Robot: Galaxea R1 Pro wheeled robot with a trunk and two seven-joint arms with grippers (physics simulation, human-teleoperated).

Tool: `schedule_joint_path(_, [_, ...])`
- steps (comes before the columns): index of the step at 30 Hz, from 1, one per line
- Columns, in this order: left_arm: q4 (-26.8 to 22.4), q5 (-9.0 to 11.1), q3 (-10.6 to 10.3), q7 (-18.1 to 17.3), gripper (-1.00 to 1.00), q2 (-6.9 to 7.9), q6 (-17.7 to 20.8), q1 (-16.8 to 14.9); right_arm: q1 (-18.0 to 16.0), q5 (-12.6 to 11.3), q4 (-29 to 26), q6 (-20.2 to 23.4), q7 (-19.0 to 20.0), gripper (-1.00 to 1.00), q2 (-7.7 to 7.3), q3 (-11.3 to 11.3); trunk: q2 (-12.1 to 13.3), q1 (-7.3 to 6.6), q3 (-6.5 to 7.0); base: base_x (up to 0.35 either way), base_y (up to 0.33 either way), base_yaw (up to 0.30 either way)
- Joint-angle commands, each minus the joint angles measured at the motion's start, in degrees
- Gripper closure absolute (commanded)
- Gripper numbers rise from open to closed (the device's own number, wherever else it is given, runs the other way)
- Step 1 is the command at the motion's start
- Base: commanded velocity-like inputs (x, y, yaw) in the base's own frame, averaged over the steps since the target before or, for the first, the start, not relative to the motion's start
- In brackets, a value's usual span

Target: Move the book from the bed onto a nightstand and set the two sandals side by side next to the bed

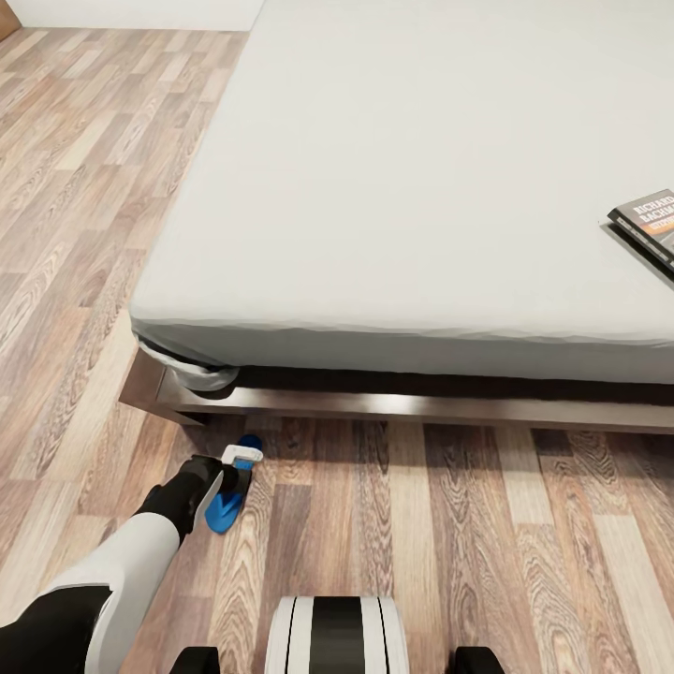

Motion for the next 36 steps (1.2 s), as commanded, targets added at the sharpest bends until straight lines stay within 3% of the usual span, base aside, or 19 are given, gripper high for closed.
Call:
schedule_joint_path(1, [-0.2,-0.6,0.3,-0.5,1.00,-0.03,0.3,0.0,0.0,0.1,-0.1,0.6,-0.2,1.00,0.00,-0.2,0.0,-0.01,-0.03,0.000,0.000,0.000])
schedule_joint_path(14, [-0.8,-0.4,0.4,-3.4,1.00,1.15,0.5,-0.1,0.0,0.1,-0.1,0.6,-0.2,1.00,0.04,-0.2,0.0,-0.01,-0.03,0.000,0.000,0.000])
schedule_joint_path(36, [-0.9,-0.5,0.4,-3.4,1.00,1.24,0.6,-0.6,0.0,0.1,-0.1,0.6,-0.1,1.00,0.09,-0.2,0.0,-0.01,-0.03,0.000,0.000,0.000])
